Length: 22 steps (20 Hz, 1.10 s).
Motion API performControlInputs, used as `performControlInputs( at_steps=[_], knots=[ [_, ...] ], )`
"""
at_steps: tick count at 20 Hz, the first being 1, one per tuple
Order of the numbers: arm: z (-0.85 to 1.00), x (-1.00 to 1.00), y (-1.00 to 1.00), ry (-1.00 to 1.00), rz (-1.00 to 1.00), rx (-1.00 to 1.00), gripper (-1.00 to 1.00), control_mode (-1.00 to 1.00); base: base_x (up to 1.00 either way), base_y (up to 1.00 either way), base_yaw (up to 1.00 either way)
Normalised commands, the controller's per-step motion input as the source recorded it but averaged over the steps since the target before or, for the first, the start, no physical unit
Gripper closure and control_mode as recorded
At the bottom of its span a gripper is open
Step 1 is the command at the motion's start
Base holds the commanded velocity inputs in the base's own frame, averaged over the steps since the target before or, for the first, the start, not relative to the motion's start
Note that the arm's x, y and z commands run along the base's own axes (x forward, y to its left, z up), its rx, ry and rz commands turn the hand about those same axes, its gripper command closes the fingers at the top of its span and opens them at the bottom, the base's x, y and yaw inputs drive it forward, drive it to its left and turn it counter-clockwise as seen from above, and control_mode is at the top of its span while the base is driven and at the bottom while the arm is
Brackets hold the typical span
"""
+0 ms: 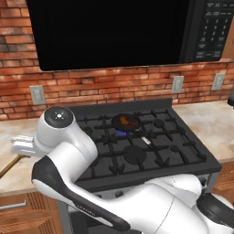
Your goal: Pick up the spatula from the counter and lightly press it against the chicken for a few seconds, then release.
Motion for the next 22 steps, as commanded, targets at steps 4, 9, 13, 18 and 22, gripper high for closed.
performControlInputs(
  at_steps=[4, 9, 13, 18, 22],
  knots=[
    [-0.07, 0.1, 0.23, 0.01, 0.0, 0.0, -1.0, -1.0, 0.0, 0.0, 0.0],
    [-0.14, 0.11, 0.19, 0.02, 0.0, 0.0, -1.0, -1.0, 0.0, 0.0, 0.0],
    [-0.19, 0.11, 0.14, 0.03, 0.0, 0.0, -1.0, -1.0, 0.0, 0.0, 0.0],
    [-0.14, 0.07, 0.11, 0.0, 0.0, 0.0, -1.0, -1.0, 0.0, 0.0, 0.0],
    [-0.03, 0.05, 0.12, 0.0, 0.0, 0.0, -1.0, -1.0, 0.0, 0.0, 0.0]
  ],
)
